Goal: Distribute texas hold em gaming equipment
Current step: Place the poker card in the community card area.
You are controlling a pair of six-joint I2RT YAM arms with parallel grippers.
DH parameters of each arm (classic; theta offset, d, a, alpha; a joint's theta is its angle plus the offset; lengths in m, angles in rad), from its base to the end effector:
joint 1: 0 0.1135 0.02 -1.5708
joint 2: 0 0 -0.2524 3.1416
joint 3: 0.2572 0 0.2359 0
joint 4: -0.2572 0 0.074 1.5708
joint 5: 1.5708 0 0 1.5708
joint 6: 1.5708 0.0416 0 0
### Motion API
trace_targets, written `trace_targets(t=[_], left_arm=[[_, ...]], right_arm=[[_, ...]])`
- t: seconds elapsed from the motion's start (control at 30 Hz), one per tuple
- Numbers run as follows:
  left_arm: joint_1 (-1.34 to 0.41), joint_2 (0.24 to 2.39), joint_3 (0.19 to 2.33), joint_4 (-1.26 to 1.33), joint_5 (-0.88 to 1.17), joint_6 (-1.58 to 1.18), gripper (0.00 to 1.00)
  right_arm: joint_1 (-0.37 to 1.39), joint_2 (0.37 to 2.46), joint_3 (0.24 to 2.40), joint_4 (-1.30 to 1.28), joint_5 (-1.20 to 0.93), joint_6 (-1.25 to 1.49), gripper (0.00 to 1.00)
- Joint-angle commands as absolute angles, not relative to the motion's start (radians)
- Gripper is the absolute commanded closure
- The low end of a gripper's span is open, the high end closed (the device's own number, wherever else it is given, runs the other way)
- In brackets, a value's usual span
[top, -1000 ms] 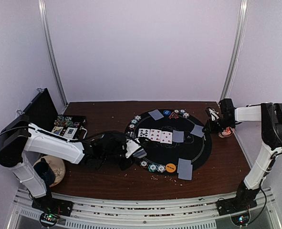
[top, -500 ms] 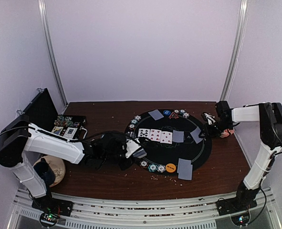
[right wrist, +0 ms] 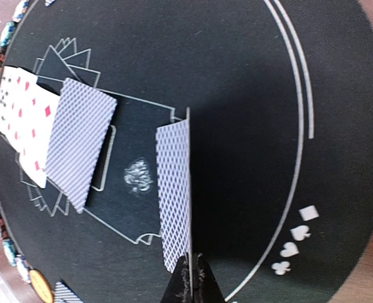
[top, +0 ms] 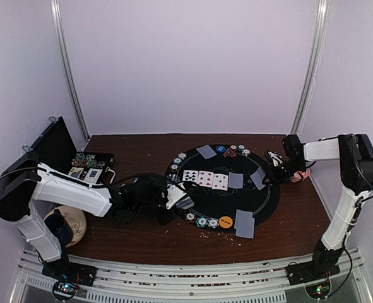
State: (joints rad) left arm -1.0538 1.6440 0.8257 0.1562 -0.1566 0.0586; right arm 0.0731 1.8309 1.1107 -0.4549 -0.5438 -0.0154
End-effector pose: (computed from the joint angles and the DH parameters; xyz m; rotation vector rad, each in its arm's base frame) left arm 0.1682 -0.2828 0.1689 1.1134 1.9541 -0.3690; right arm 0.3357 0.0462 0.1509 -0.2668 2.6572 0.7585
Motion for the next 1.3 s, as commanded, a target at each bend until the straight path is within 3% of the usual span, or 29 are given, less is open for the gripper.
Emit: trace_targets(t=[0.0,0.77,1.27], left_arm=[[-1.057,1.648,0.856,0.201,-0.160,0.061,0.76],[-1.057,1.657,0.858,0.198,-0.181,0.065,0.76],[-1.057,1.664,0.860,0.198,-0.186,0.065,0.76]], right_arm=[[0.051,1.852,1.115,-0.450,-0.689,0.063,1.00],[0.038,1.807,0.811,0.103,-0.761,0.554,1.00],[0.091,1.830,0.802,0.160,-0.758,0.618,0.97]])
